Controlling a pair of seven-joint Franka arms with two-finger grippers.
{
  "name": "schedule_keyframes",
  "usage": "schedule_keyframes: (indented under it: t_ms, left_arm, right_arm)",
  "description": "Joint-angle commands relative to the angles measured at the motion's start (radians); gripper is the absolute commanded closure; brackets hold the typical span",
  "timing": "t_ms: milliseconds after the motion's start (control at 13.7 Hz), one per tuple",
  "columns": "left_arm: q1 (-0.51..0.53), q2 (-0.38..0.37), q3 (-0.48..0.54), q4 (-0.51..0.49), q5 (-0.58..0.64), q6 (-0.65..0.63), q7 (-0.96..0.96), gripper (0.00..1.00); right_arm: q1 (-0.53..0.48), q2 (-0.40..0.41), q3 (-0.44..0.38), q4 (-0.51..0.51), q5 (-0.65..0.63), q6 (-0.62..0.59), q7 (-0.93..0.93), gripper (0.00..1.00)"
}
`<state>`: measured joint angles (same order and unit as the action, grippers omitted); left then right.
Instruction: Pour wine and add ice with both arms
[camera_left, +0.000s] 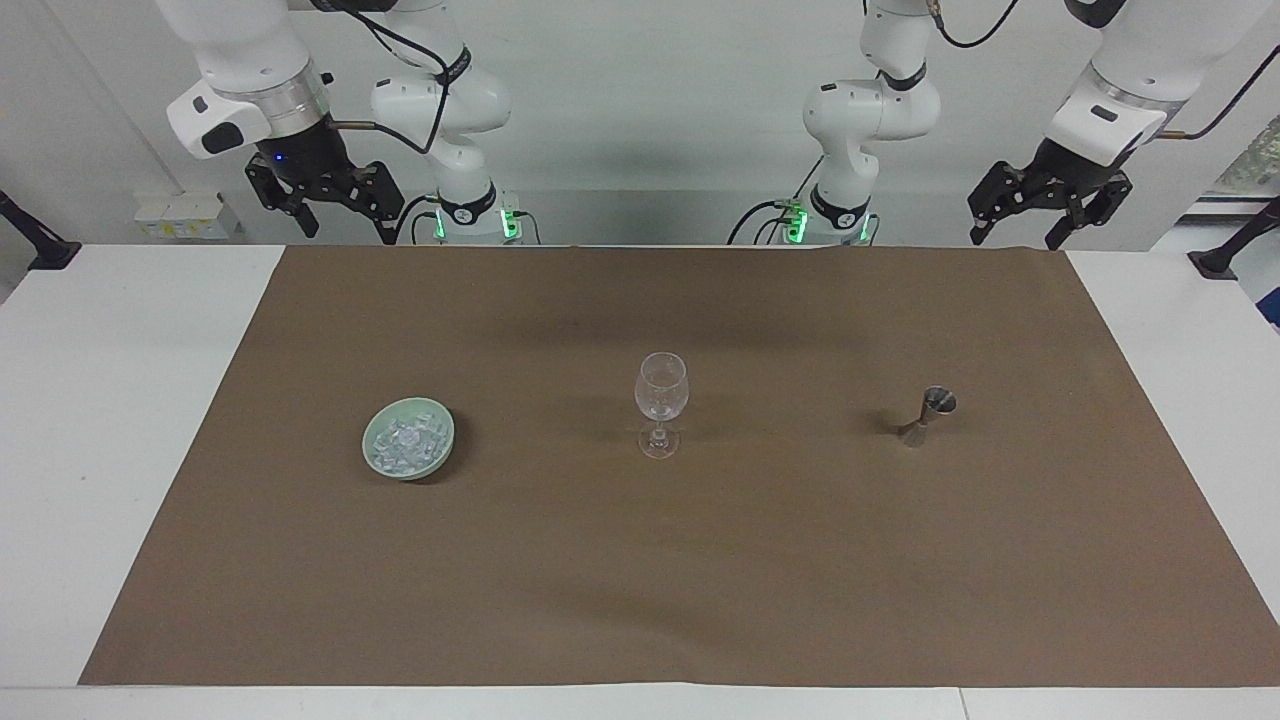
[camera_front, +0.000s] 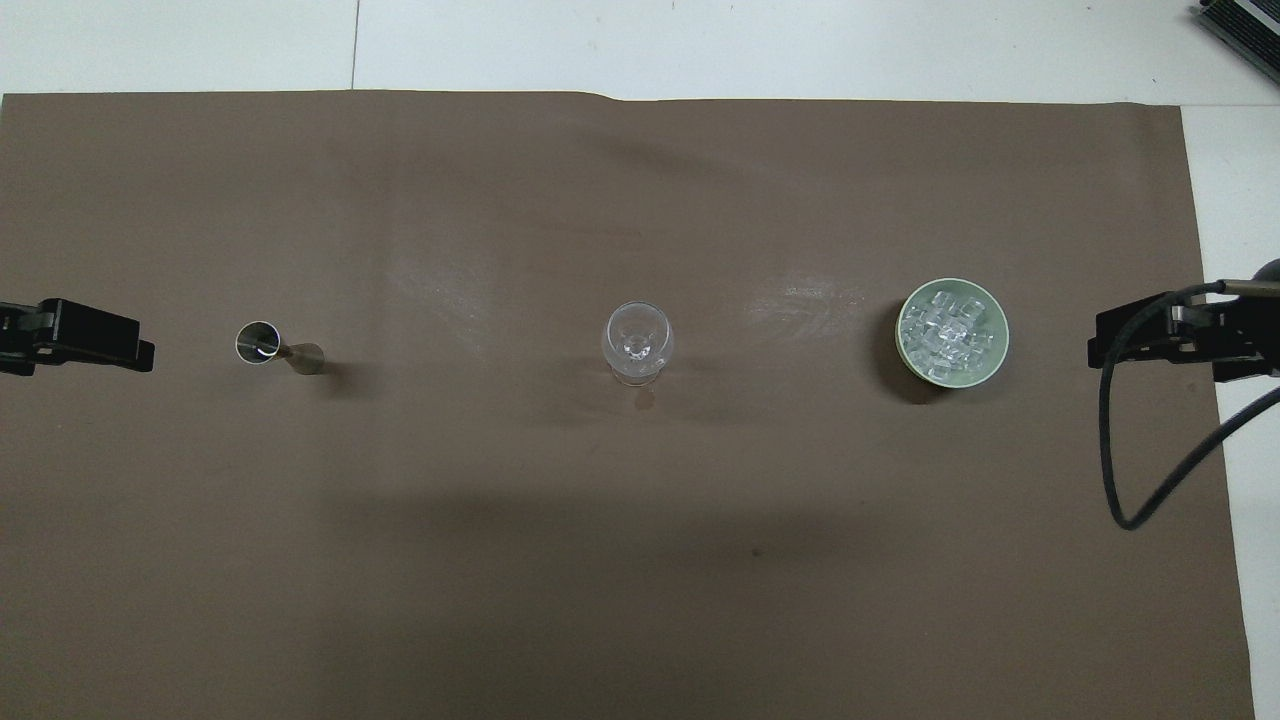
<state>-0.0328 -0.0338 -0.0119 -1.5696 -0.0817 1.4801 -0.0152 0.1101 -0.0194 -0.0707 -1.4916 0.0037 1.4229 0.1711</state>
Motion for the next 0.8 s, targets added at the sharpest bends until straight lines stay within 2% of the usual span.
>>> schedule_keyframes:
  t_ms: [0,218,728]
  left_arm:
    - [0.013,0.000,0.001,-0.062,-0.030,0.057,-0.020,0.00]
    - [0.022,-0.011,0.004,-0.133,-0.035,0.114,-0.061,0.00]
    - [0.095,-0.005,0.009,-0.196,-0.214,0.187,-0.520,0.00]
  right_arm:
    - [-0.010,-0.019,0.005,-0.024,-0.011,0.022,-0.025,0.00]
    - [-0.010,-0.019,0.003,-0.024,-0.011,0.022,-0.027,0.00]
    - [-0.010,-0.019,0.003,-0.024,-0.011,0.022,-0.027,0.00]
